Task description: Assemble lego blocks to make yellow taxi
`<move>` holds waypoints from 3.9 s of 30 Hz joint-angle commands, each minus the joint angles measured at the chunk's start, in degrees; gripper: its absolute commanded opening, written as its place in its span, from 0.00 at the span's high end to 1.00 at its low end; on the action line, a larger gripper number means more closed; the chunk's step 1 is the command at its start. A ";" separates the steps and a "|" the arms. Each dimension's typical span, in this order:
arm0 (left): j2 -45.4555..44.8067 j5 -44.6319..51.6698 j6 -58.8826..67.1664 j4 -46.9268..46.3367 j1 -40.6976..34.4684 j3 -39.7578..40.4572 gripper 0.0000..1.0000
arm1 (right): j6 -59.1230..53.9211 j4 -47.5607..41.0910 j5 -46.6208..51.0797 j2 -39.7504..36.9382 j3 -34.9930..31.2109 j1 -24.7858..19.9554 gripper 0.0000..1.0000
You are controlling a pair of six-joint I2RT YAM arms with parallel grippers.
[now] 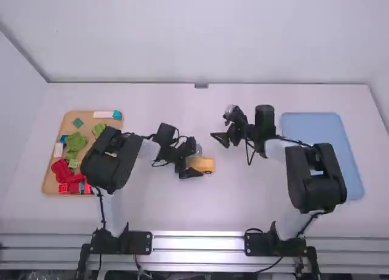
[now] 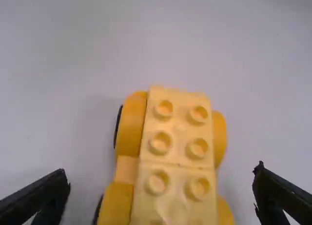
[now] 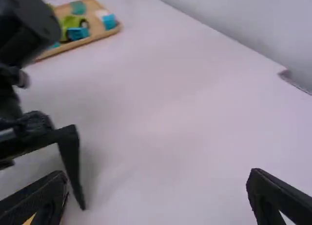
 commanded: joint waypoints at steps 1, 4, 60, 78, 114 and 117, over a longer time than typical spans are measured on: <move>-5.35 -1.57 5.25 -7.78 1.66 2.73 0.01 | 3.08 -0.92 5.14 -2.95 0.94 0.17 0.02; -10.54 -5.38 5.90 -20.96 2.60 7.06 0.01 | 3.08 -0.70 5.11 -2.84 0.96 0.11 0.02; -46.40 -70.53 -103.23 -52.22 39.50 17.99 0.01 | -6.80 -24.00 -1.79 -2.40 34.05 24.30 0.02; -46.40 -75.91 -109.77 -55.21 39.32 17.99 0.01 | -1.09 -25.81 2.05 1.40 43.60 27.78 0.02; -16.52 -57.81 -64.04 -54.42 47.23 24.33 0.01 | -2.32 -29.11 0.59 8.35 48.63 28.02 0.02; -10.80 -66.73 -62.49 -57.81 47.67 25.83 0.01 | -2.36 -29.27 0.87 8.35 48.63 27.67 0.02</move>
